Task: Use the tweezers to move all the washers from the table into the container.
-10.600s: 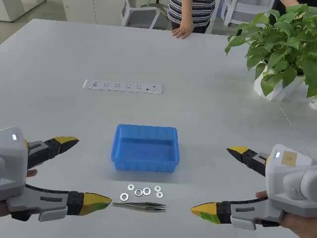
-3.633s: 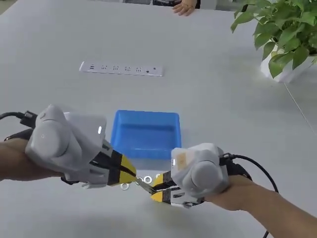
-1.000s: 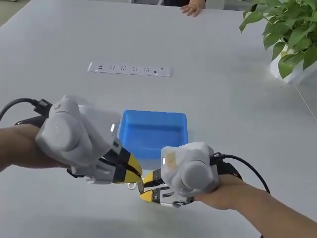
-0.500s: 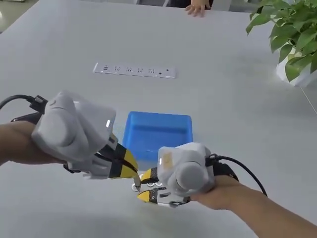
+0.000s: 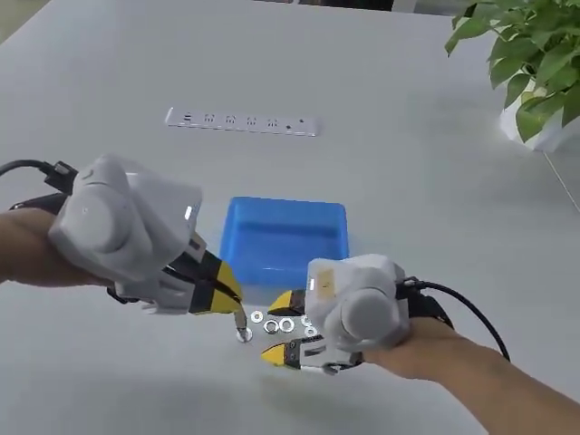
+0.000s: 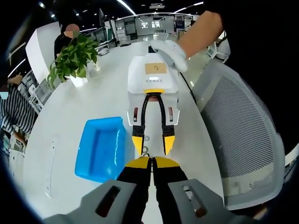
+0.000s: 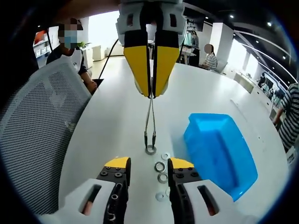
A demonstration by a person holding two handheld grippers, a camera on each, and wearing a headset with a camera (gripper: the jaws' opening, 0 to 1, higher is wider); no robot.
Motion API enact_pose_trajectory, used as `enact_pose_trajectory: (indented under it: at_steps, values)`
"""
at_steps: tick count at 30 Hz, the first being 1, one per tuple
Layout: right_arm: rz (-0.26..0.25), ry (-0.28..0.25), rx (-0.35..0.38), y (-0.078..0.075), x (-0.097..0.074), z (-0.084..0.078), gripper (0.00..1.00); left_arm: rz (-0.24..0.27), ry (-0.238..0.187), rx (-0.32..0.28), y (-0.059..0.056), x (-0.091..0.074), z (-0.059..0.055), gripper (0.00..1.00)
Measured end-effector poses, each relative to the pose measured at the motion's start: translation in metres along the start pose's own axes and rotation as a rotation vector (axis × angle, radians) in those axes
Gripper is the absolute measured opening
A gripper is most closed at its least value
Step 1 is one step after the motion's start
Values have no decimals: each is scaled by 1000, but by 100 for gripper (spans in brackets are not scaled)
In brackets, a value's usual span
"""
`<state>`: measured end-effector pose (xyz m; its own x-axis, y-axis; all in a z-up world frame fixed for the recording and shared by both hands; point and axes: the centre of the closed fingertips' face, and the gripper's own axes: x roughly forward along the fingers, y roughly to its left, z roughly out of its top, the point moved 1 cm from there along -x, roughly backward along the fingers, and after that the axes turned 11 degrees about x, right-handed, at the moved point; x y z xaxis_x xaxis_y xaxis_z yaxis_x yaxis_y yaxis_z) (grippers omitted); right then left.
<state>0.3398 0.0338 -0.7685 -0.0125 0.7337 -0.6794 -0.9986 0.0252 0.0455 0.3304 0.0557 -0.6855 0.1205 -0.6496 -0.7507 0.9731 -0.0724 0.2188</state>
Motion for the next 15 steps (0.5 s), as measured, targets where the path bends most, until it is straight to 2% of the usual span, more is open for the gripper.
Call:
enact_pose_trajectory:
  at_steps: [5,15]
  values:
    - [-22,-6,24,-3,-6,-5,37,-4,1,-2,-2,0,1,6]
    - [-30,-3,41,-2,-9,-11,37,-8,-6,-7,0,0,-1,6]
